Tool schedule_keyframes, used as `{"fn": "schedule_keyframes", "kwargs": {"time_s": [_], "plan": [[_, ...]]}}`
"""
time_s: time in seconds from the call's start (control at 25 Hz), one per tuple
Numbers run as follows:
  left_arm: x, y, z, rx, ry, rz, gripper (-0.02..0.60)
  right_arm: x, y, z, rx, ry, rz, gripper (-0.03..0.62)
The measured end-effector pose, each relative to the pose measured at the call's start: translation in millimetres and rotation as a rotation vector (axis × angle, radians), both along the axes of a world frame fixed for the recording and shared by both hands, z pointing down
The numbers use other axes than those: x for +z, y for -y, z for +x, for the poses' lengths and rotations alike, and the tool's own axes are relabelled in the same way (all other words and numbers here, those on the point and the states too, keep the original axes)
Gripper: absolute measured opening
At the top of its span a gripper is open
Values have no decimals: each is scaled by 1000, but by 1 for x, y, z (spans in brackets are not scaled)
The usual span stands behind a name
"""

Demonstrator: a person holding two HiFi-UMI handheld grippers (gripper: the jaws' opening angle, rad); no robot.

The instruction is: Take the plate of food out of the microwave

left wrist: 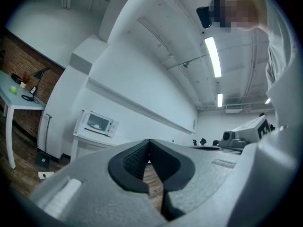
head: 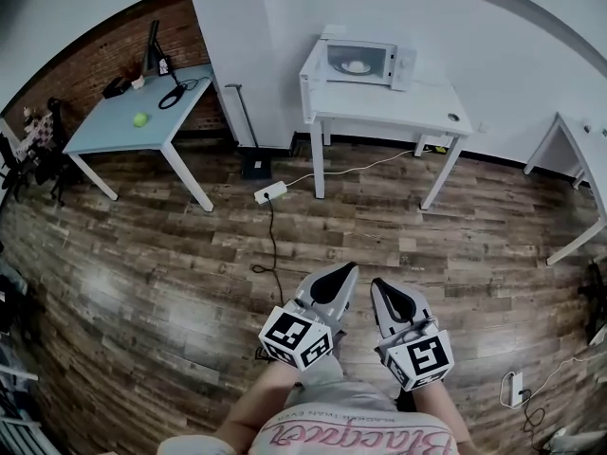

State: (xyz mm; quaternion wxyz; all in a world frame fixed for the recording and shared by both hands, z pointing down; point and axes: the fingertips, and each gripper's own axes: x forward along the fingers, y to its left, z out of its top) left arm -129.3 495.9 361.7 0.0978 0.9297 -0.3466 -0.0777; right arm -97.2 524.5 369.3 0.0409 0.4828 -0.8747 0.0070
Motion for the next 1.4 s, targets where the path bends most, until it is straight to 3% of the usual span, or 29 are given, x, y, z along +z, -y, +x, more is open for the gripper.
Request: {"fn": "schedule_keyframes", "kwargs": {"time_s": [0.32, 0.76, 1.04, 1.4], "plan": [[1, 45, -15, -5, 28, 3, 3, 5, 43, -18, -7, -13, -19, 11], [-6, 83, -37, 58, 23, 22, 3, -6, 96, -41, 41, 8, 11, 11], [1, 88, -44, 68, -1, 5, 3, 0, 95, -34, 104, 6, -5, 11], [-5, 93, -44, 39, -48, 6, 3, -3, 89, -33, 88, 15, 25, 11]]}}
